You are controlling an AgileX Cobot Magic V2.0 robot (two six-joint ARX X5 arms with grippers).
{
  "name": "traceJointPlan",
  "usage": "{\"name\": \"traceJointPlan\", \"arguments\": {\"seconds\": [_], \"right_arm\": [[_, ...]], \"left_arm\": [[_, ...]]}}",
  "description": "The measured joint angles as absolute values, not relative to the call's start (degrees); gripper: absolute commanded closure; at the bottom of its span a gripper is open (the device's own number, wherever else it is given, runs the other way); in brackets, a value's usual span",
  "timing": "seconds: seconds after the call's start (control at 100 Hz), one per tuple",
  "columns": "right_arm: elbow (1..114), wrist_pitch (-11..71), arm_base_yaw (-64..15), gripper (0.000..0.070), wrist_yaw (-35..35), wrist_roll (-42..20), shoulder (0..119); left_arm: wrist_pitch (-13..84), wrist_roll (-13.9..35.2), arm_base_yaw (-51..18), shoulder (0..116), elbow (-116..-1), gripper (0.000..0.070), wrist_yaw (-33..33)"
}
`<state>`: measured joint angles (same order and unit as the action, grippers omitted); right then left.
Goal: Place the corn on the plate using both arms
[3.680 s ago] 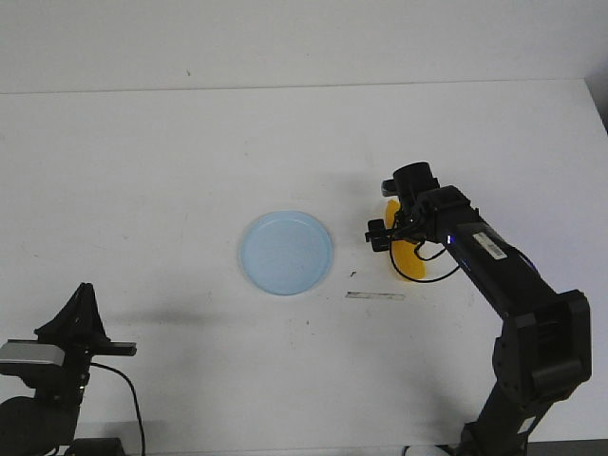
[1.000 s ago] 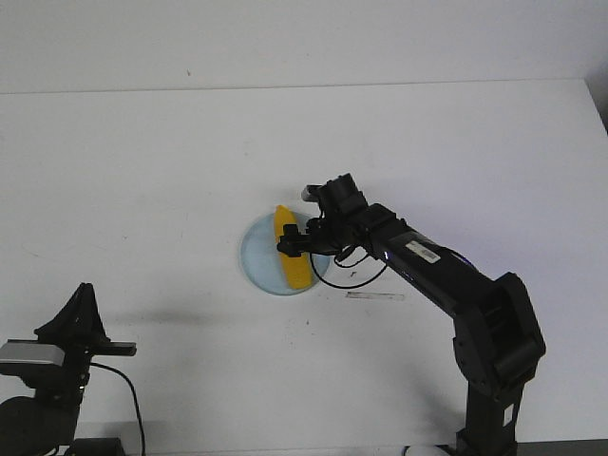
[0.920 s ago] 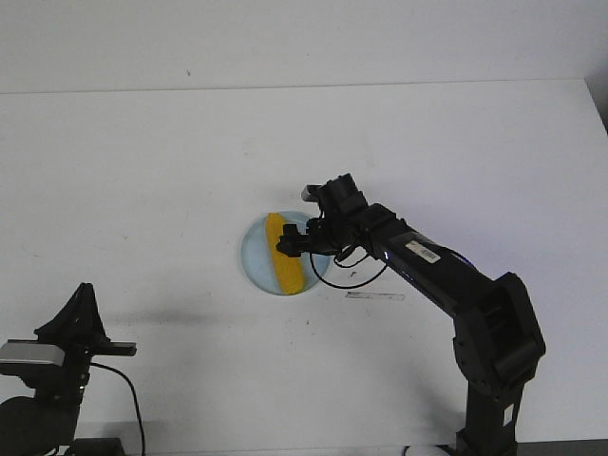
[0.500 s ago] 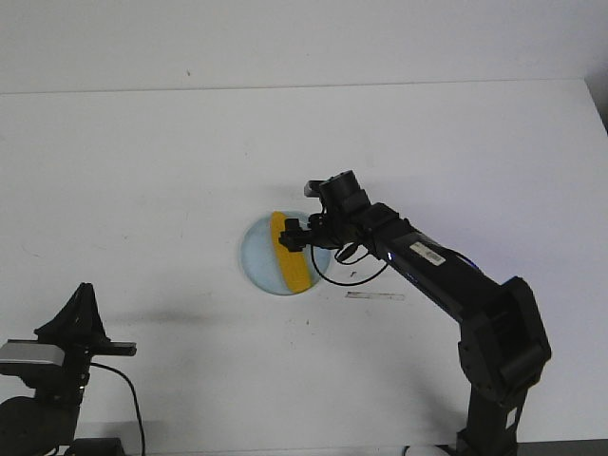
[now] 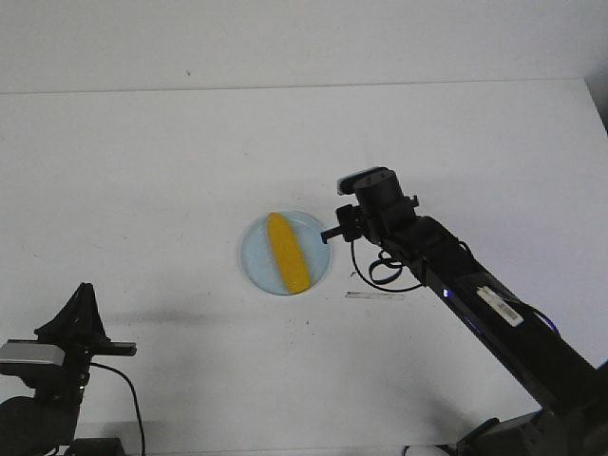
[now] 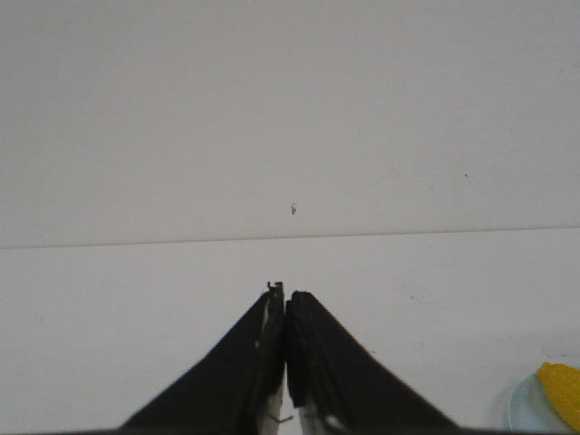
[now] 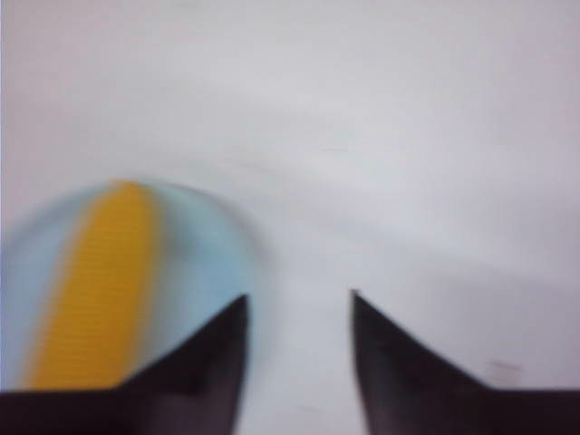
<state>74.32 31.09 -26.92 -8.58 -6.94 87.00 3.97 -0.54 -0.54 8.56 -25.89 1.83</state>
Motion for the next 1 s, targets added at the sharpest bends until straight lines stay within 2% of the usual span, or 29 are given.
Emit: {"name": "traceJointPlan", "arguments": {"seconds": [0.08,0.17,0.36,0.46,0.71,0.87,1.0], "right_arm": [[68.8,27.4,-24.9,0.0648,-10.0,-5.8,82.7],[61.5,22.1,-22.2,0.0688,-10.3,-5.3,77.1],[46.2,10.8,-16.0,0.0688,-10.5,-3.3,63.4],[40.9,7.5,-12.3,0.0688,-10.5,-2.3,56.1],[30.9,7.1,-2.5,0.0688,-6.8,-1.5,39.7],[26.1,7.4,-0.2,0.0688,-4.2,-1.3,29.5],[25.1,12.1,0.0,0.0688,-4.2,-1.3,23.0]], "left_arm": [[4.0,-0.5,-0.5,8.6,-25.9,0.0699,1.8],[4.0,-0.5,-0.5,8.6,-25.9,0.0699,1.8],[4.0,-0.5,-0.5,8.6,-25.9,0.0699,1.8],[4.0,-0.5,-0.5,8.6,-25.9,0.0699,1.8],[4.0,-0.5,-0.5,8.6,-25.9,0.0699,1.8],[4.0,-0.5,-0.5,8.6,-25.9,0.0699,1.8],[4.0,-0.5,-0.5,8.6,-25.9,0.0699,1.8]]}}
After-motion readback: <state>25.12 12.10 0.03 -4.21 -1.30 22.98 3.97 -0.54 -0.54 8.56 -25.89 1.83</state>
